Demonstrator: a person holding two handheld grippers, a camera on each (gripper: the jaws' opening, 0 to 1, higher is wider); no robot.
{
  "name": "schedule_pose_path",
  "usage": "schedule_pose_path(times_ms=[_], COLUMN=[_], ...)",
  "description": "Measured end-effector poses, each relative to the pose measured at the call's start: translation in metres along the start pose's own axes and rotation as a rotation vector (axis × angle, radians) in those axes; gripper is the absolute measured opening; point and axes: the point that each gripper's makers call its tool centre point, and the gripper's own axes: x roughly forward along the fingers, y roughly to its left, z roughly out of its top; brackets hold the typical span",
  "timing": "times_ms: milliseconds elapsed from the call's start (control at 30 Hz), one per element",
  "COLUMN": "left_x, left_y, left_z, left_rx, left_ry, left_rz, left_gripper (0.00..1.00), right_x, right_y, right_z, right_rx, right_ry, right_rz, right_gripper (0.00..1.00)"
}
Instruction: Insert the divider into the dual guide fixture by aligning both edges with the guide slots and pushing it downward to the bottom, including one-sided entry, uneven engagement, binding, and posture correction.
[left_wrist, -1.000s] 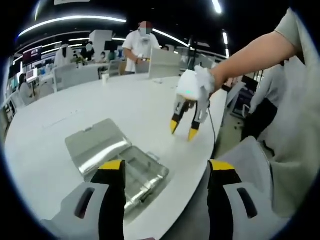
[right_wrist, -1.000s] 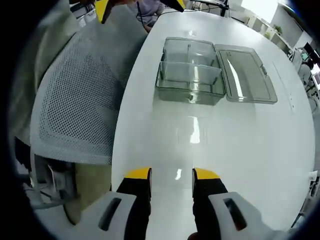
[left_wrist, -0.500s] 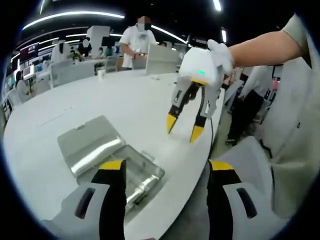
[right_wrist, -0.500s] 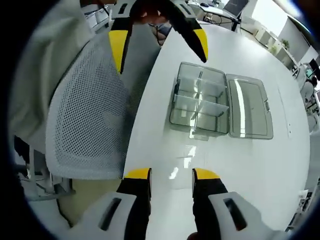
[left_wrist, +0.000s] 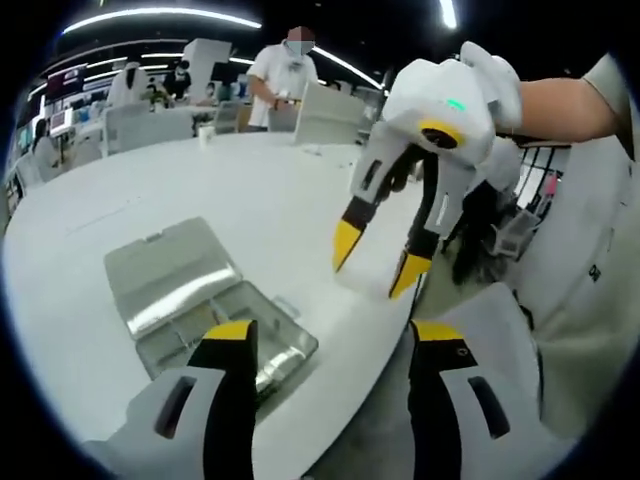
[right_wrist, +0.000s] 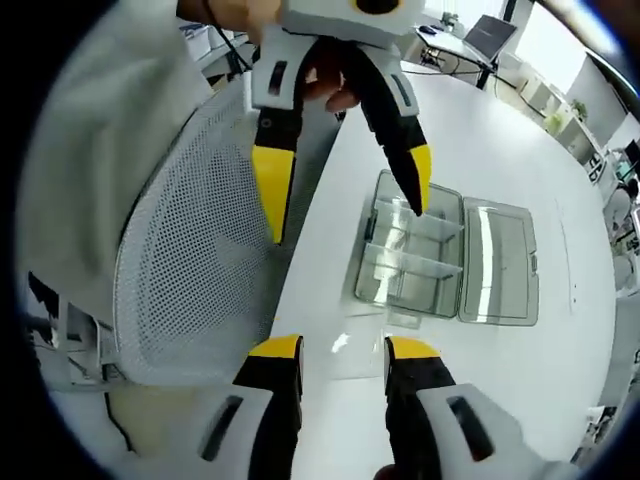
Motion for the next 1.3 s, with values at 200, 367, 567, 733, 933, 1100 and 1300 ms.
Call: schedule_pose_path(times_ms=[200,367,567,733,933,1100,1300], left_x=[0.003,0.005,0.006,0.006,0.004,0.003,0.002], left_y=[-0.003,-0.004,-0.005,-0.007,-0.006,-0.008,-0.01], left_z=[-0.003,-0.006,-0.005,-0.005,-0.004,-0.004,-0.005], left_rx=[-0.065,-0.137,-0.214,-0.256,-0.292,-0.332,-0.394], left_ry=[0.003,0.005,-0.02,-0.028,-0.041,-0.043,-0.046], left_rz=[-0.008,-0.015,-0.025,-0.028,-0.029,-0.032,-0.037], left_gripper=[0.55,0.52,0.48,0.45,0.41,0.37,0.32], right_x=[-0.002,-0.004,-0.006,-0.007,-0.007,-0.008,-0.008], right_y=[0.002,0.003,0.005,0.006,0.006,0.006,0.005], right_z=[0.012,0.022,0.031,0.037,0.041,0.045,0.049], right_rx=[-0.026,-0.038,-0.056,-0.064,-0.07,-0.075,-0.077], right_ry=[-0.016,-0.028,-0.041,-0.049,-0.053,-0.058,-0.064], right_rz=[-0.001,0.0,-0.004,-0.008,-0.01,-0.012,-0.016], right_gripper=[0.28,0.28,0.28,0.28,0.28,0.28,0.27])
